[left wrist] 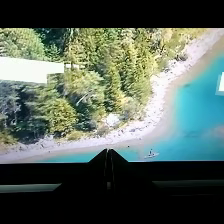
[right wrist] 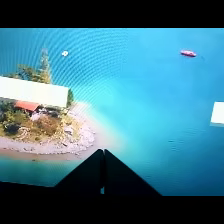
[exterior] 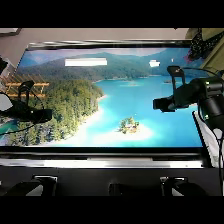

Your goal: Fold the clothes and pants, and hang the long-sleeved shirts on hangers.

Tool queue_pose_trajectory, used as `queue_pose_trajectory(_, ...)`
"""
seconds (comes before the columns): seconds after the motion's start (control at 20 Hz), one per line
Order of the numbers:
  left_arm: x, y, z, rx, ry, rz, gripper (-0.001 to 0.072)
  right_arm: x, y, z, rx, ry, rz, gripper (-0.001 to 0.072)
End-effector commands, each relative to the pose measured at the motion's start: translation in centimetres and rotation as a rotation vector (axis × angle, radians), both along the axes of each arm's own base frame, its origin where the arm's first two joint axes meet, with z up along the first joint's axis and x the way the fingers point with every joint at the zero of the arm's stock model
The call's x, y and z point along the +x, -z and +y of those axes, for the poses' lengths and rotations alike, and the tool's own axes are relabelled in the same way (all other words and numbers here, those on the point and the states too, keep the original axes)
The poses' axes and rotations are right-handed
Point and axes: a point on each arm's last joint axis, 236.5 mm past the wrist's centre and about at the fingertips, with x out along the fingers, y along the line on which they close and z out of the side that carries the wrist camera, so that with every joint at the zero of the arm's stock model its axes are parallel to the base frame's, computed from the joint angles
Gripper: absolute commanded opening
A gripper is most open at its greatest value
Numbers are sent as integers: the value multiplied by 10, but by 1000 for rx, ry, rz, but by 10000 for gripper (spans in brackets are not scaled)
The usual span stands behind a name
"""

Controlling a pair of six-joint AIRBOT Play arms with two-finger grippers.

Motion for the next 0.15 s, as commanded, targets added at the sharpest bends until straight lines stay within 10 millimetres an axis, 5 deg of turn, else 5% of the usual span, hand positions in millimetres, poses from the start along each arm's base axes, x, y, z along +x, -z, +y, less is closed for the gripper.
queue_pose_trajectory(0.0, -1, 0, 0, -1, -4, 2, 19, 0, -1, 2, 2, -8, -5, 42)
queue_pose_trajectory(0.1, -1, 0, 0, -1, -4, 2, 19, 1, -1, 2, 2, -7, -6, 42)
